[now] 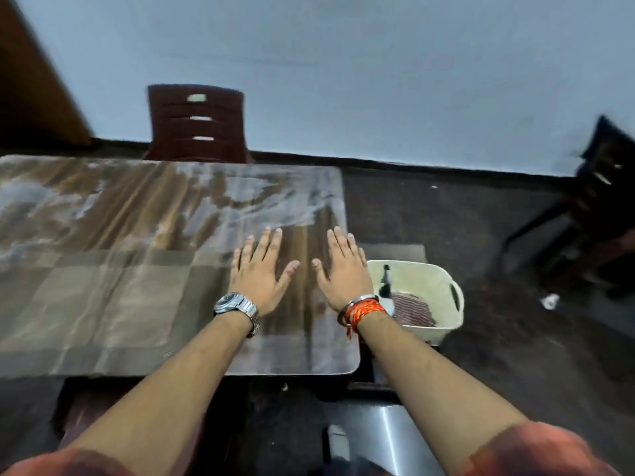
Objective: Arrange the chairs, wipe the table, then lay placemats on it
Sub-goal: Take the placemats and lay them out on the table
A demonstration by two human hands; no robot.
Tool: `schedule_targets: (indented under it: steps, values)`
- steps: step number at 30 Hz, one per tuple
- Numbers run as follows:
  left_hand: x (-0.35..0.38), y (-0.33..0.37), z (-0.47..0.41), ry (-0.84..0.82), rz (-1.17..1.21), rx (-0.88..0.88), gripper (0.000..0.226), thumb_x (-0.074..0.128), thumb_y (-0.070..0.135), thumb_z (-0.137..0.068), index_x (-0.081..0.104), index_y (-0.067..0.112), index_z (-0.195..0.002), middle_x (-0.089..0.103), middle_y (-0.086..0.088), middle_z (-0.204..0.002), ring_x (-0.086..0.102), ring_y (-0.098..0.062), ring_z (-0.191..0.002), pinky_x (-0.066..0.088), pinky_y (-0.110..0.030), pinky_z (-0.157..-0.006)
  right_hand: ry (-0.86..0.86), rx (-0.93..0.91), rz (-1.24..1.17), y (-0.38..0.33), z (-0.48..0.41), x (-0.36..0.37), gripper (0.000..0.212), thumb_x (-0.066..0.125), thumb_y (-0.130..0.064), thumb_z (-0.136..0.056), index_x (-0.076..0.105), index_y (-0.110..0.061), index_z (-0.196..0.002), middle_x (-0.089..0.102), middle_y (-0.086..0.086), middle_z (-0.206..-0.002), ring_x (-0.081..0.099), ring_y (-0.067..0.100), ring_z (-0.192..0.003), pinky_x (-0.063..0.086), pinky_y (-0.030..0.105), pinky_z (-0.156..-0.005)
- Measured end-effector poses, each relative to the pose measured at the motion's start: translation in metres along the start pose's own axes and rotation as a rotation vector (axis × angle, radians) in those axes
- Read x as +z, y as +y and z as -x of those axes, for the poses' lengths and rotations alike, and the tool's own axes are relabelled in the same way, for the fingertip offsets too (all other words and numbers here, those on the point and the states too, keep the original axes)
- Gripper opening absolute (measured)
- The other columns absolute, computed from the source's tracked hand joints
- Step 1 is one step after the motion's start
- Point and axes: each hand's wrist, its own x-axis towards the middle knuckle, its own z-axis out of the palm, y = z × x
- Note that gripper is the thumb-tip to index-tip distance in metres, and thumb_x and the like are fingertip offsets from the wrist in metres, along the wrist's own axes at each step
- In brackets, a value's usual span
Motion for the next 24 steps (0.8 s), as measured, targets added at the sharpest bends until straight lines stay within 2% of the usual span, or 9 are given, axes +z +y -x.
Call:
schedule_targets:
  steps: [3, 6, 12, 15, 19, 24]
  values:
    - [0.022, 0.061, -0.014, -0.047, -0.007, 0.102, 0.076, 0.022, 0.067, -0.095, 0.0, 0.031, -0.158, 0.001, 0.007, -0.167, 0.004, -0.023, -0.153, 0.002, -0.046, -0.122, 0.013, 0.127, 0.012, 0.07, 0.01, -0.031, 0.065, 0.039, -0.042, -0.097, 0.015, -0.018, -0.152, 0.009, -0.002, -0.161, 0.006, 0.02, -0.147, 0.009, 0.041, -0.119]
    - [0.054, 0.12, -0.024, -0.115, -0.004, 0.113, 0.078, 0.022, 0.069, -0.093, 0.001, 0.03, -0.158, 0.002, 0.008, -0.166, 0.007, -0.022, -0.153, 0.004, -0.044, -0.122, 0.004, 0.219, 0.006, 0.141, 0.022, -0.053, 0.063, 0.038, -0.04, -0.097, 0.016, -0.017, -0.152, 0.01, -0.002, -0.16, 0.008, 0.02, -0.147, 0.012, 0.043, -0.119]
    - [0.127, 0.234, -0.064, -0.25, -0.102, 0.173, 0.08, 0.029, 0.068, -0.095, 0.002, 0.028, -0.158, 0.001, 0.007, -0.167, 0.012, -0.024, -0.152, 0.004, -0.048, -0.12, -0.102, 0.234, 0.07, 0.265, 0.027, -0.076, 0.062, 0.039, -0.04, -0.097, 0.021, -0.016, -0.151, 0.015, -0.001, -0.159, 0.01, 0.022, -0.147, 0.008, 0.043, -0.118]
    - [0.158, 0.284, -0.08, -0.253, -0.132, 0.171, 0.08, 0.028, 0.067, -0.095, 0.003, 0.025, -0.158, 0.002, 0.005, -0.167, 0.015, -0.025, -0.151, 0.007, -0.049, -0.121, -0.138, 0.205, 0.075, 0.318, 0.017, -0.085, 0.062, 0.041, -0.039, -0.097, 0.021, -0.017, -0.151, 0.015, -0.001, -0.16, 0.011, 0.023, -0.147, 0.009, 0.044, -0.118]
    - [0.183, 0.314, -0.092, -0.305, -0.1, 0.061, 0.079, 0.028, 0.066, -0.096, 0.004, 0.024, -0.158, 0.003, 0.003, -0.167, 0.015, -0.026, -0.151, 0.01, -0.05, -0.12, -0.215, 0.157, 0.1, 0.362, -0.009, -0.091, 0.062, 0.04, -0.04, -0.097, 0.021, -0.016, -0.151, 0.015, 0.0, -0.16, 0.011, 0.024, -0.146, 0.01, 0.045, -0.117]
    - [0.205, 0.318, -0.126, -0.341, -0.117, -0.017, 0.078, 0.029, 0.063, -0.097, 0.002, 0.023, -0.158, 0.005, 0.005, -0.167, 0.015, -0.023, -0.151, 0.008, -0.05, -0.121, -0.279, 0.104, 0.11, 0.394, -0.056, -0.074, 0.063, 0.037, -0.042, -0.097, 0.017, -0.017, -0.152, 0.013, 0.0, -0.16, 0.009, 0.024, -0.147, 0.008, 0.045, -0.118]
